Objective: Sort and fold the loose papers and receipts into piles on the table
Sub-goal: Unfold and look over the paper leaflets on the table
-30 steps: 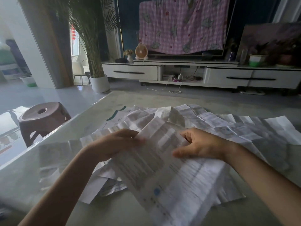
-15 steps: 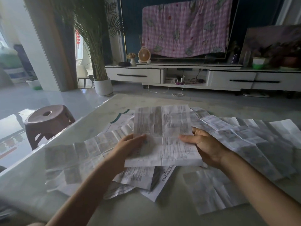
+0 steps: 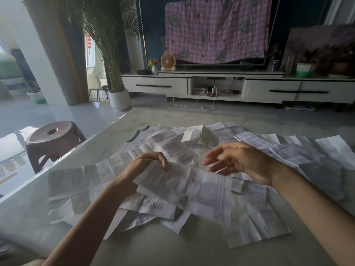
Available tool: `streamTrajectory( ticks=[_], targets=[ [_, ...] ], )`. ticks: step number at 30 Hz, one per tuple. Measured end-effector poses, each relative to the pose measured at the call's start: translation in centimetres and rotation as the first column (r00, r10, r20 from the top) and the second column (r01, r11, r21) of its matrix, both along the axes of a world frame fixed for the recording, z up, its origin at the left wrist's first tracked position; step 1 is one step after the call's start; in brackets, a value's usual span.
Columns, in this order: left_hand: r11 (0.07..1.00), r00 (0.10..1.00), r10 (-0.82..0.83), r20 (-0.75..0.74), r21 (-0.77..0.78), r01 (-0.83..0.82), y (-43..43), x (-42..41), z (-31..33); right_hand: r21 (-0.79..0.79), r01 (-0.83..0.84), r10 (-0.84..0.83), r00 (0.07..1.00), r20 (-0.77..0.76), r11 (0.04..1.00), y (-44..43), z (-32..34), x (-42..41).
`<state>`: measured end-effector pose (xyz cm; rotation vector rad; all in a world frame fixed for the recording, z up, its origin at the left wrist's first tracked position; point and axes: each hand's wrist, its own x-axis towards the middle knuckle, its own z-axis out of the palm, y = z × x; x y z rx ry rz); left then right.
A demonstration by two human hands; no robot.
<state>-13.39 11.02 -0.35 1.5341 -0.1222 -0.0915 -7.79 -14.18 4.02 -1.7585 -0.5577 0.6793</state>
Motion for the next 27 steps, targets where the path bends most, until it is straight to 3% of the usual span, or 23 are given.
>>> streamTrajectory(
  ticks=[2, 4, 6, 7, 9, 12, 14, 16, 22, 27],
  targets=[
    [0.996, 0.997, -0.079, -0.006, 0.041, 0.079, -0.4, 0.1, 0.0, -0.150, -0.120, 0.130, 0.990, 0.053, 0.981, 1.0, 0.1, -1.2],
    [0.990, 0.990, -0.136, 0.022, -0.024, 0.136, -1.0, 0.1, -0.3, -0.213, -0.179, 0.192, 0.981, 0.040, 0.961, 2.0, -0.5, -2.1],
    [0.977, 0.998, -0.059, -0.029, -0.205, 0.052, -1.1, 0.1, -0.6, -0.108, -0.104, 0.105, 0.995, 0.000, 0.989, 2.4, -1.2, -2.2],
    [0.929, 0.994, -0.043, -0.104, -0.369, 0.001, -1.2, 0.0, -0.7, -0.025, -0.020, 0.019, 0.999, -0.030, 0.999, 2.4, -1.4, -2.1],
    [0.854, 0.984, -0.055, -0.169, -0.519, -0.042, -1.7, -0.5, -0.6, 0.114, 0.180, -0.170, 0.981, -0.090, 0.977, 2.3, -1.6, -1.5],
    [0.913, 0.977, -0.096, -0.190, -0.407, 0.011, -3.4, -1.8, 0.2, 0.221, 0.305, -0.280, 0.950, -0.137, 0.926, 2.7, -1.9, -1.2],
    [0.976, 0.992, 0.000, -0.127, -0.215, -0.027, -4.7, -2.2, 0.2, 0.211, 0.308, -0.287, 0.950, -0.127, 0.928, 3.2, -2.1, -1.5],
    [0.983, 0.987, 0.117, -0.110, -0.127, -0.130, -5.5, -2.3, 0.0, 0.189, 0.318, -0.300, 0.947, -0.118, 0.929, 3.4, -2.3, -1.7],
    [0.966, 0.973, 0.152, -0.173, -0.184, -0.183, -4.3, -1.8, 0.1, 0.159, 0.293, -0.277, 0.954, -0.117, 0.943, 2.9, -2.4, -1.4],
    [0.944, 0.975, 0.136, -0.175, -0.276, -0.181, -4.0, -1.8, 0.2, 0.233, 0.184, -0.125, 0.961, -0.247, 0.955, 2.6, -2.4, -1.1]
  ],
)
